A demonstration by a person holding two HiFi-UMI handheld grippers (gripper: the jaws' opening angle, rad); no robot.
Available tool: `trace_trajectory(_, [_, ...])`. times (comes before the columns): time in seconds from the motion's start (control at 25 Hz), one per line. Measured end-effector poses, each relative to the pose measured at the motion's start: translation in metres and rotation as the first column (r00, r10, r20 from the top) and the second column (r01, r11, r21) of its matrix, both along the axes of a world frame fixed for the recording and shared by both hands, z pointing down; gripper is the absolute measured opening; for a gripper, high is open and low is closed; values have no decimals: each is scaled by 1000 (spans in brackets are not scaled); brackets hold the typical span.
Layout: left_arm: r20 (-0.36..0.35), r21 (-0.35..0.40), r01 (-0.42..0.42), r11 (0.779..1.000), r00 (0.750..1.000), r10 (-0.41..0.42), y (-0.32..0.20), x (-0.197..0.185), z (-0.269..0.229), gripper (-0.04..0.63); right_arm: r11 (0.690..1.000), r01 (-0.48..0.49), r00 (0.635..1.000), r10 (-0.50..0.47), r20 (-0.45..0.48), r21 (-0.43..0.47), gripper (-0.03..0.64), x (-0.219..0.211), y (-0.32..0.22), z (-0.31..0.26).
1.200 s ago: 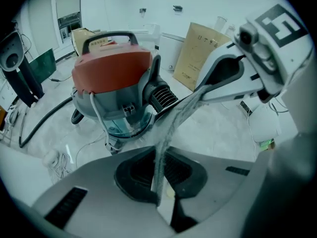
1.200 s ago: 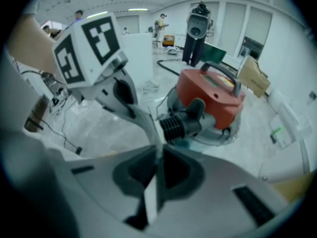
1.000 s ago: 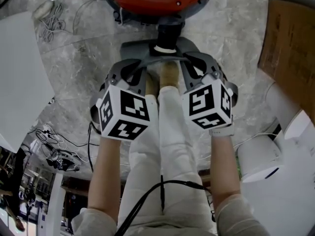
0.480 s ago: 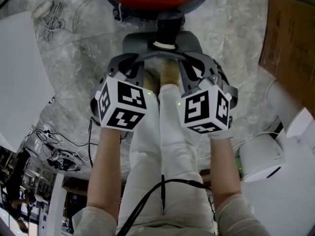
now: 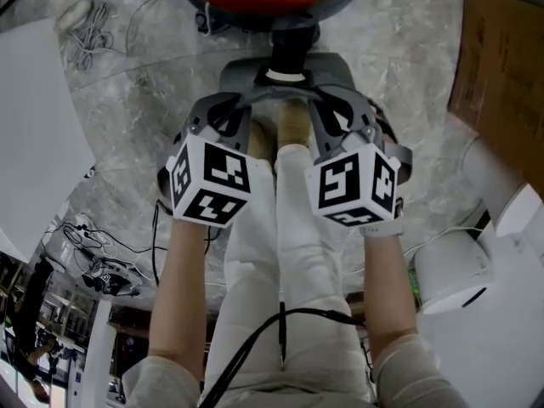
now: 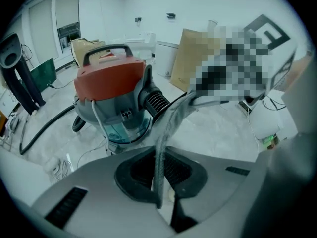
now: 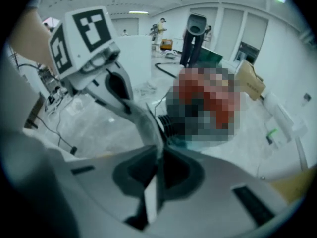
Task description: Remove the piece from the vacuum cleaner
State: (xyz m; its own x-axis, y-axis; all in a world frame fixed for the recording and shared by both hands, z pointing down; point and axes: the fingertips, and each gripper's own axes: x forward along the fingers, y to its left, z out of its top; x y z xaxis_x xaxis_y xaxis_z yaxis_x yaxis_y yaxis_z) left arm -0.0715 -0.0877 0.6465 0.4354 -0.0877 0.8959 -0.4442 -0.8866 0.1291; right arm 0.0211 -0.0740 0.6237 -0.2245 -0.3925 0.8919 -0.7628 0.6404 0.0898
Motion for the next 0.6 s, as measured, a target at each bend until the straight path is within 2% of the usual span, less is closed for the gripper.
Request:
trace_trajectory(0.2, [-56, 38, -4, 999, 998, 6, -2, 10, -27, 32, 995, -99, 991, 102, 90, -31, 28, 8, 1, 20])
trace_trajectory(0.4, [-60, 43, 1, 999, 998, 1, -2, 11, -28, 32, 980, -183, 962, 195, 193, -79, 28, 4, 1, 28])
trace_trajectory(0.48, [-59, 30, 23, 999, 998, -21, -3, 7, -23, 32, 982, -176, 967, 186, 176, -72, 28, 4, 2, 21])
trace_trajectory(0.6, [-36, 19, 45, 999, 998, -45, -6, 1, -11, 32, 993, -112, 986, 114, 118, -23, 28, -1, 2, 5])
